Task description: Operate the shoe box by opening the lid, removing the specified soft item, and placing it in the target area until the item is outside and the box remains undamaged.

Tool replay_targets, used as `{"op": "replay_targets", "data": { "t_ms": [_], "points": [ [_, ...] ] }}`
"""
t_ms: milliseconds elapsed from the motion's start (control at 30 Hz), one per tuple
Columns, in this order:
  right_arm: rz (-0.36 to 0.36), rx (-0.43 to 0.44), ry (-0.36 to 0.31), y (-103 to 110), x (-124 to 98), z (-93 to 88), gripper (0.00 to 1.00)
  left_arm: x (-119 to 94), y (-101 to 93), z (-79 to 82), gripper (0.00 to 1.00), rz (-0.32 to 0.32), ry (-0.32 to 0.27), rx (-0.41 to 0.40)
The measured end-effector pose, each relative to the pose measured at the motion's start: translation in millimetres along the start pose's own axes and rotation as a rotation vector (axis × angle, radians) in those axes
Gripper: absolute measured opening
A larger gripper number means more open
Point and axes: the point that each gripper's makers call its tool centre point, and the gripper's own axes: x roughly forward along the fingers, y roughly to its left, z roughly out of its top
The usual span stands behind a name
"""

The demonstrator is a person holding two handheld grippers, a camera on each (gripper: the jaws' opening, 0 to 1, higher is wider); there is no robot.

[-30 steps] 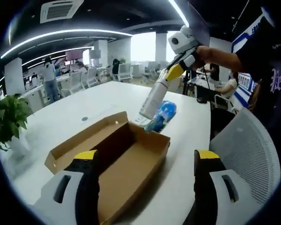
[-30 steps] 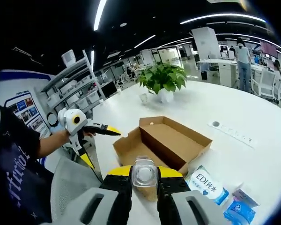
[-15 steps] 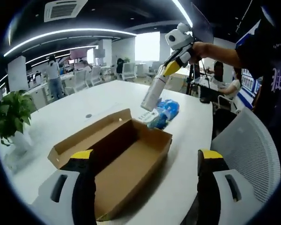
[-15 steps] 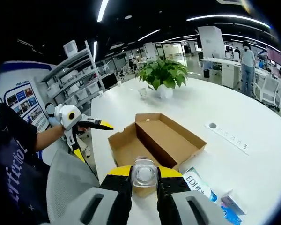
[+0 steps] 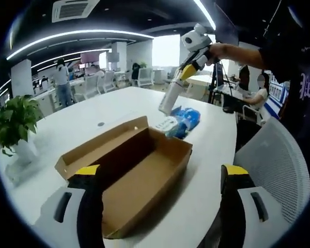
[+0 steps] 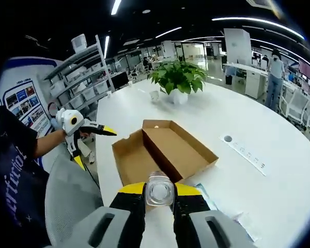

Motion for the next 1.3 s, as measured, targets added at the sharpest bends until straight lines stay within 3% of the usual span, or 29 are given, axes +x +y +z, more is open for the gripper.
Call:
{"op": "replay_targets", "data": {
  "t_ms": [500,1067,1300],
  "points": [
    [-0.019,-0.132,0.055,-24.7,0.0,5.4,0.15,-5.3,3.0,-6.4,0.93,0.02,0.017,-0.005],
    [-0.031,-0.286,0.135,-47.2,12.2,1.7,0.15,-12.0,6.6,-10.1,0.92,0.04,0.02,-0.021],
    [-0.042,-0.345,0.184,-66.3,19.5,-1.4,0.15,-14.6,8.2,-13.3,0.92,0.051,0.022,-0.028]
  ]
}}
